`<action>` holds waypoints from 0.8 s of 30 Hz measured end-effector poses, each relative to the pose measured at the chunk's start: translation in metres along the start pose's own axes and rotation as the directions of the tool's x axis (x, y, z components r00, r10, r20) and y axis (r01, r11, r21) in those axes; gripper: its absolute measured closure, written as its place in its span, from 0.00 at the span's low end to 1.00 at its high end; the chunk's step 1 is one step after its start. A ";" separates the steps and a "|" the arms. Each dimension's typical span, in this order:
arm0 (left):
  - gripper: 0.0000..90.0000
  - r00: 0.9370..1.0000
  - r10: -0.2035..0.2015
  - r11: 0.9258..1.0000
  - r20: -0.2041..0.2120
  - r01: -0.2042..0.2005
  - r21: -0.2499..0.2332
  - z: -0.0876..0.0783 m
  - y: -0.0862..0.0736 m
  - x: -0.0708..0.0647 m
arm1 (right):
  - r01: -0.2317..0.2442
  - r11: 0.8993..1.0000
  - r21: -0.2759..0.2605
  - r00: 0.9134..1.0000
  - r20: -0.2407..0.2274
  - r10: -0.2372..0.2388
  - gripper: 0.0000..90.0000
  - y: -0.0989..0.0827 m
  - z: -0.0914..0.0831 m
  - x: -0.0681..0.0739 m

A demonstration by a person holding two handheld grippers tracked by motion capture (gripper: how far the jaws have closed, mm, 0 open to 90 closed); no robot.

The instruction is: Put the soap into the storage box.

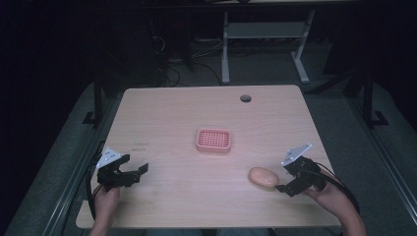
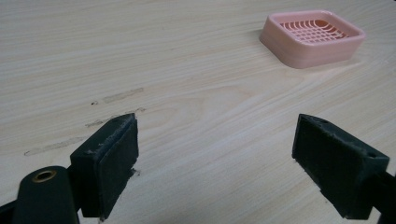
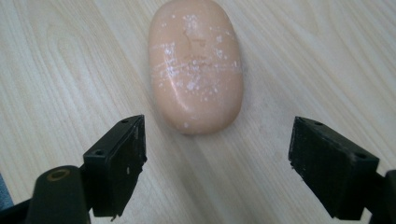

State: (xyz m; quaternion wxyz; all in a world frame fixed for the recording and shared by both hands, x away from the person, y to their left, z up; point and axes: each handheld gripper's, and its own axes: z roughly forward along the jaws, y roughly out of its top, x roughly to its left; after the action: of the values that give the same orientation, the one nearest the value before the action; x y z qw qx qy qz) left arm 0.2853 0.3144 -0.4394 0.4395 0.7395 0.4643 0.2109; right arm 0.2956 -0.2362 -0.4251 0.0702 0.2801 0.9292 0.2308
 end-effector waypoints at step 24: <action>0.16 1.000 0.007 1.000 0.010 -0.007 0.007 0.001 0.000 -0.001 | 0.089 0.995 0.036 0.996 -0.019 -0.088 0.20 0.033 0.013 0.006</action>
State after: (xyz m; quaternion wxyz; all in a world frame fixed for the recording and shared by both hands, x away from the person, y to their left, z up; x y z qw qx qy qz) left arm 0.2858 0.3130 -0.4396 0.4385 0.7436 0.4603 0.2073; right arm 0.3099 -0.2030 -0.4211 0.0674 0.2379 0.9453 0.2129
